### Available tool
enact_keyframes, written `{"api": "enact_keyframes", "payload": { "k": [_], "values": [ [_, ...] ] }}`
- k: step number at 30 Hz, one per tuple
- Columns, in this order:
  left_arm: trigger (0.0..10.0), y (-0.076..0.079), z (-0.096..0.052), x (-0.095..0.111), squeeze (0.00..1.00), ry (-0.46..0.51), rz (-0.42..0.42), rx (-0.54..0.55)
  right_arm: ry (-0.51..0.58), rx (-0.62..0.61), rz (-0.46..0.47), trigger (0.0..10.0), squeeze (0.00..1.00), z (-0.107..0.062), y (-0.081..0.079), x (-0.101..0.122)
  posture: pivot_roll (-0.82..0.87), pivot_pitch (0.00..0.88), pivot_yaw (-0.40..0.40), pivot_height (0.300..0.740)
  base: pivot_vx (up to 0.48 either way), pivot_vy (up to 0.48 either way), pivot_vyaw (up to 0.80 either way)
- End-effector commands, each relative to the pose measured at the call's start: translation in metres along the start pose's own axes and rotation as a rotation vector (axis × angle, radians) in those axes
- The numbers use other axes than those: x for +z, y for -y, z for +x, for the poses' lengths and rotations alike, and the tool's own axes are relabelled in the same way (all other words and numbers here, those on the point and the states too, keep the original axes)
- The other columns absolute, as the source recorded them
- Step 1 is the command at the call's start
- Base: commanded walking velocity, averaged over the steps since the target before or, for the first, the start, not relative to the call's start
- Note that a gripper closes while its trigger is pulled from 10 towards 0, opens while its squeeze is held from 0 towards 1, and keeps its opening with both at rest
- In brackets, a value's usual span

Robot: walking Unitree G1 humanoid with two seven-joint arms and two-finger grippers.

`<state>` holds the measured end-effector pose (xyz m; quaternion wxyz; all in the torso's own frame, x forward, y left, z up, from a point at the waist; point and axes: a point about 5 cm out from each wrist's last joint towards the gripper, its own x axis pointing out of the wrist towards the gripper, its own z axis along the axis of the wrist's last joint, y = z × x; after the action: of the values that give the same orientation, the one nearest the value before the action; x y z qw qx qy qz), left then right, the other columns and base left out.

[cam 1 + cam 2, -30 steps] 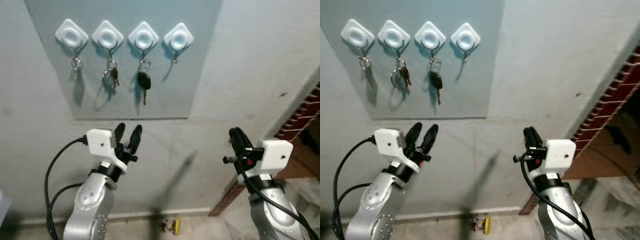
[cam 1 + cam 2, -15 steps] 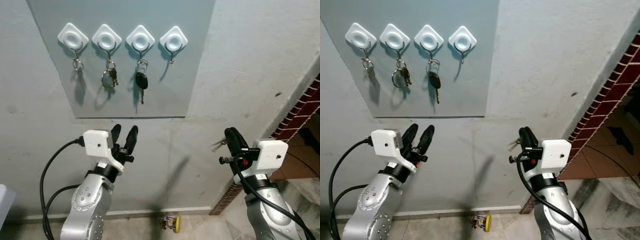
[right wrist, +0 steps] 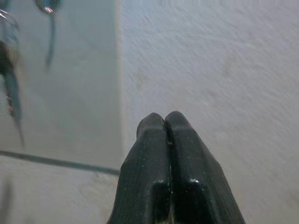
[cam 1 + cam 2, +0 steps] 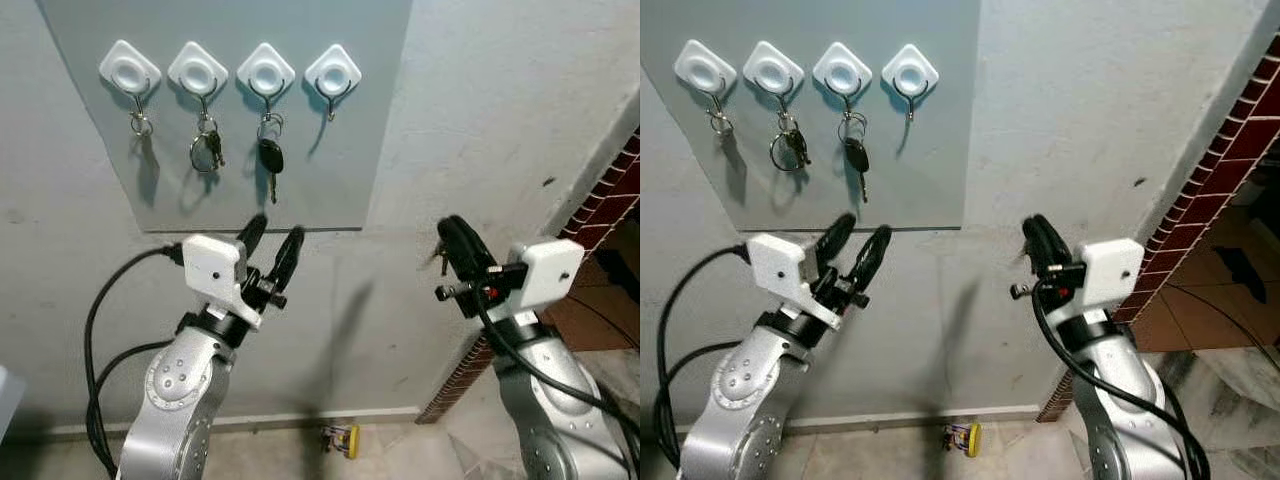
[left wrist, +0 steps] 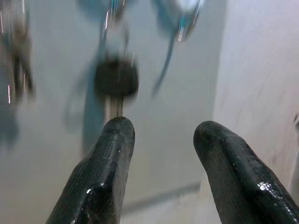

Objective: Hang keys on a hook

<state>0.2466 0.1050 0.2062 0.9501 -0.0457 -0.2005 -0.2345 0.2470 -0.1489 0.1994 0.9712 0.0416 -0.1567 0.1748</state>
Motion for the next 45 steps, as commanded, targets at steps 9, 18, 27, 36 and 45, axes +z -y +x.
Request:
{"api": "enact_keyframes", "payload": {
  "k": [9, 18, 27, 36, 45],
  "values": [
    [10.0, 0.000, 0.004, 0.028, 0.00, 0.135, 0.039, -0.021, 0.057, 0.149, 0.023, 10.0, 0.00, 0.019, -0.013, 0.018, -0.06, 0.123, -0.034, 0.740, 0.000, 0.000, 0.00],
    [10.0, 0.002, 0.007, 0.035, 0.00, 0.166, 0.044, -0.035, 0.089, 0.304, 0.108, 10.0, 0.00, 0.032, -0.032, 0.033, -0.05, 0.116, -0.041, 0.740, 0.000, 0.000, 0.00],
    [10.0, 0.002, 0.008, 0.036, 0.00, 0.173, 0.053, -0.054, 0.151, 0.369, 0.181, 10.0, 0.00, 0.042, -0.042, 0.049, -0.04, 0.109, -0.048, 0.740, 0.000, 0.000, 0.00],
    [10.0, 0.003, 0.008, 0.036, 0.00, 0.175, 0.044, -0.065, 0.230, 0.403, 0.295, 10.0, 0.00, 0.049, -0.047, 0.067, -0.04, 0.102, -0.049, 0.740, 0.000, 0.000, 0.00],
    [10.0, 0.003, 0.009, 0.037, 0.00, 0.178, 0.044, -0.068, 0.199, 0.446, 0.323, 10.0, 0.00, 0.058, -0.056, 0.060, -0.04, 0.116, -0.049, 0.740, 0.000, 0.000, 0.00]
  ]
}}
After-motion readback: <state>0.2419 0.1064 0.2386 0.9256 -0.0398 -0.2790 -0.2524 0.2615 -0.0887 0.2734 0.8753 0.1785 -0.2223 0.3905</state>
